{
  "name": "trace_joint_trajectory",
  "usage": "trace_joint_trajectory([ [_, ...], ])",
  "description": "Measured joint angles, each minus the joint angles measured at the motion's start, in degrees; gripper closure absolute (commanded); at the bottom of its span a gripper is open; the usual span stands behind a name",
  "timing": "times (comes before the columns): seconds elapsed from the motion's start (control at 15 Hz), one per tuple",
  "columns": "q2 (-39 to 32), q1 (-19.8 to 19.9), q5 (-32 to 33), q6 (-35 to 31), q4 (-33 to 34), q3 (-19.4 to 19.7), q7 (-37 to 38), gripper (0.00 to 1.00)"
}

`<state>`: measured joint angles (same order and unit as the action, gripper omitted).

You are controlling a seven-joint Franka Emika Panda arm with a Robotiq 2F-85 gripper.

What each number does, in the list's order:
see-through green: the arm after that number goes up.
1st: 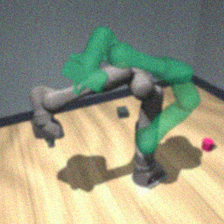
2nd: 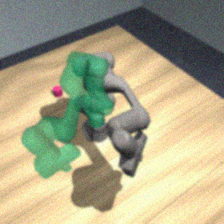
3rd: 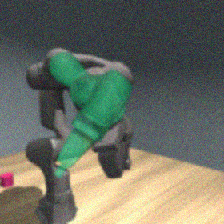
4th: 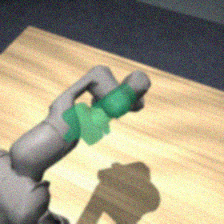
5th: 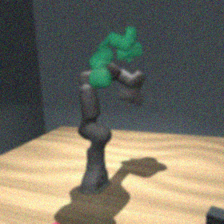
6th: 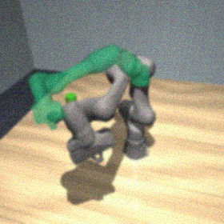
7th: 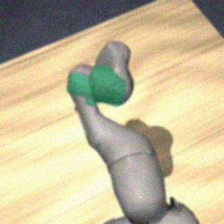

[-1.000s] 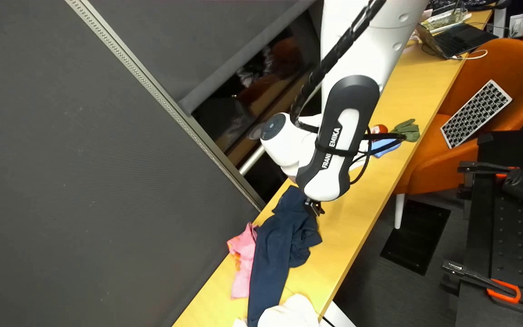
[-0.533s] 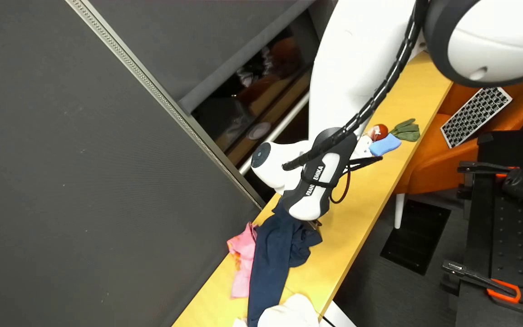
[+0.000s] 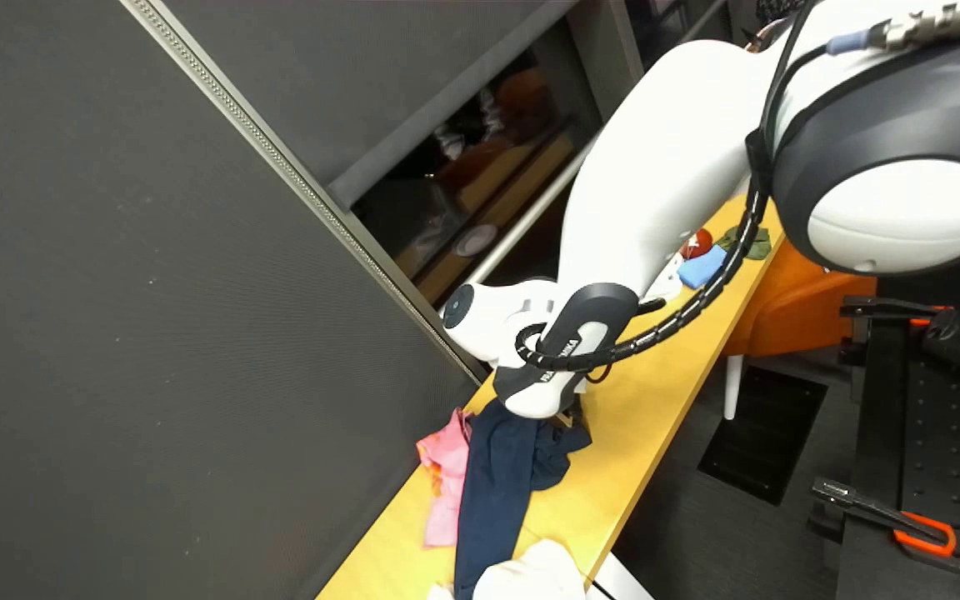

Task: Unfold the dark blue cloth and stretch it out on the tabletop.

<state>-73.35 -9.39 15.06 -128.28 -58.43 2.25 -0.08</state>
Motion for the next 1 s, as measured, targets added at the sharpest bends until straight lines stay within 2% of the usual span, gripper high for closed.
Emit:
trace_joint_trajectory([
  [0.33,-8.7,-0.8,0.0,3.8,12.5,-1.2,-2.5,0.00],
  [0.53,-12.1,-1.5,0.0,4.7,17.4,-1.3,-3.3,0.02],
  [0.6,-12.2,-1.6,0.0,4.7,17.7,-1.3,-3.5,0.27],
  [0.73,-12.0,-1.6,0.0,4.7,17.7,-1.1,-3.8,0.29],
  [1.0,-11.8,-1.5,0.0,4.6,17.8,-0.9,-4.5,0.59],
])
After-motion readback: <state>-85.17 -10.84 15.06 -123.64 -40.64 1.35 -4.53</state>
